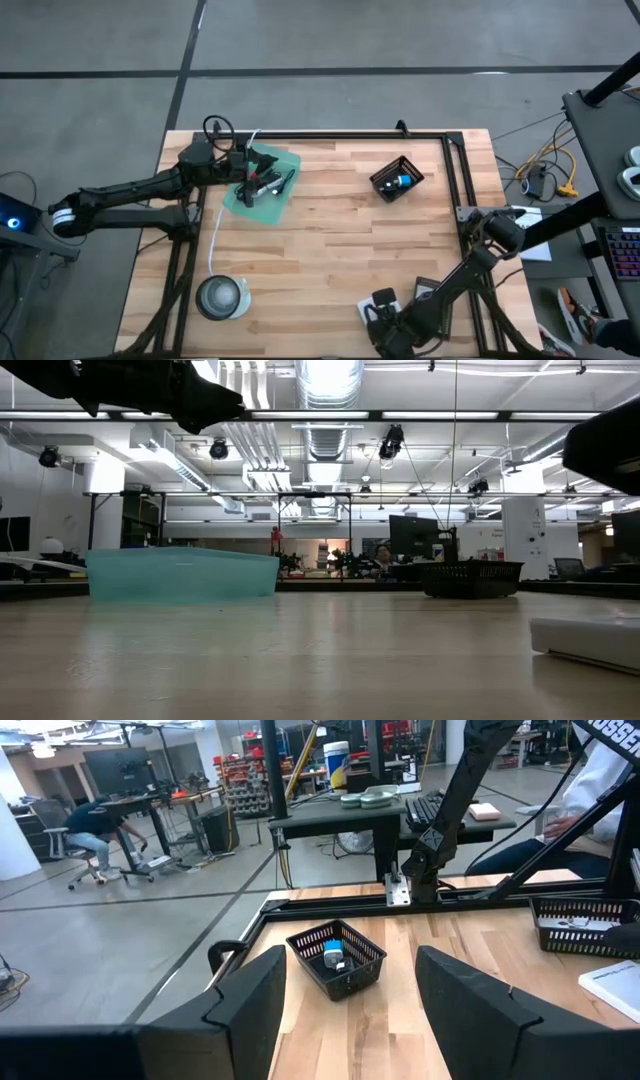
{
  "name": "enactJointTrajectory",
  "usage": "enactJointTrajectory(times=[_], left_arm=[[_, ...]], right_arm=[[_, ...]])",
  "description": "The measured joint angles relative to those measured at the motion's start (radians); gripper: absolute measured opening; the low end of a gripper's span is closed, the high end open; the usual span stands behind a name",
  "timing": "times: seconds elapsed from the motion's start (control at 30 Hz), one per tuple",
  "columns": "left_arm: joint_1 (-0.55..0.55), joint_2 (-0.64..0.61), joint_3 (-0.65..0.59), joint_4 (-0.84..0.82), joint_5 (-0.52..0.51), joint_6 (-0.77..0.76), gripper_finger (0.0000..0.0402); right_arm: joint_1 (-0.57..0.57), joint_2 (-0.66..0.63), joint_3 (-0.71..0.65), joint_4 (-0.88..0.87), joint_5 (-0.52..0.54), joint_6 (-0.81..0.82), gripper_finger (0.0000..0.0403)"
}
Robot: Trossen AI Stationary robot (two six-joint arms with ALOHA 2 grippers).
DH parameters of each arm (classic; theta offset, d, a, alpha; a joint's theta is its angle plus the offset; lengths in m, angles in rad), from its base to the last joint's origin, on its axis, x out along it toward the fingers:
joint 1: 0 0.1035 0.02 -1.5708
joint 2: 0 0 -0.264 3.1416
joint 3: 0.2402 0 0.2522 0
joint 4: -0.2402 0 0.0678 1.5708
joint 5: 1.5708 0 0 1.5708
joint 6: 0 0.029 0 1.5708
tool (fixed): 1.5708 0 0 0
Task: Pick and place items into bin
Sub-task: Put the white card reader box into the bottom black bin
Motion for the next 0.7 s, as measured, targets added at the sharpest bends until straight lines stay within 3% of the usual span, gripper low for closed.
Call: enactJointTrajectory(times=[0.27,0.5,0.7], left_arm=[[0.000,0.000,0.000,0.000,0.000,0.000,0.0208],[0.000,0.000,0.000,-0.001,0.000,0.000,0.0208],[0.000,0.000,0.000,-0.006,0.000,0.000,0.0208]], right_arm=[[-0.027,-0.003,-0.036,0.010,-0.001,-0.055,0.0094],[-0.051,-0.004,-0.044,0.008,-0.042,-0.034,0.0021],[-0.070,-0.005,-0.043,0.005,-0.083,0.003,0.0012]])
